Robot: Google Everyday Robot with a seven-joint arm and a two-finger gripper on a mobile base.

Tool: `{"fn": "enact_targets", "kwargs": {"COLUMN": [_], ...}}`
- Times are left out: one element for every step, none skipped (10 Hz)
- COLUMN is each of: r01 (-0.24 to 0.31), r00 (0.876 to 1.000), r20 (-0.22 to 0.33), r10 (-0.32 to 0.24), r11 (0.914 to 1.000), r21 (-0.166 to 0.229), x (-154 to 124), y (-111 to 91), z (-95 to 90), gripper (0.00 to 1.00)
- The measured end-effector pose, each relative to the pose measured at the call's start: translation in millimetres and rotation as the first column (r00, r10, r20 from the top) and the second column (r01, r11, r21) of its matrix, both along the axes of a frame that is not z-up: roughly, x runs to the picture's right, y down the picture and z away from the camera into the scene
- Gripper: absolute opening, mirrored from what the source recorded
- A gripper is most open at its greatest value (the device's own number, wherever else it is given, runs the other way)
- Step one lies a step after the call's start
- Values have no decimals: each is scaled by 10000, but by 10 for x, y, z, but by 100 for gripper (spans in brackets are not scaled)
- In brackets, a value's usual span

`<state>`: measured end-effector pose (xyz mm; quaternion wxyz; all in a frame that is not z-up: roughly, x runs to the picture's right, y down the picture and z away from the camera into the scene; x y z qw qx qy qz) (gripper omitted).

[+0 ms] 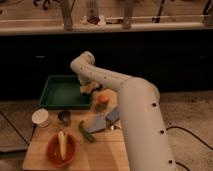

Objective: Place eraser in tray

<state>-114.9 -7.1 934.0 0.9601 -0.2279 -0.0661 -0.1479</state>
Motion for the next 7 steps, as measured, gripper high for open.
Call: {"fn": "enact_targets", "kwargs": {"r01": [258, 573, 792, 1036, 1265, 1595, 1774], "r00": [9994, 9970, 9946, 9911, 9865, 9778, 9708], "r20": [240, 518, 652, 810, 997, 1289, 1539], "r10": [-259, -579, -804, -1058, -1297, -1649, -1839], "r11": [9997, 9983, 9966, 9941, 9912, 9859, 9826], "r21": [55, 138, 209, 308, 379, 515, 549], "x": [-95, -195, -228, -271, -341, -449, -483], "y": [0, -2, -8, -24, -27, -42, -43], "z": [-32, -77, -98, -127, -159, -207, -221], "gripper": [0, 0, 0, 0, 0, 0, 0]}}
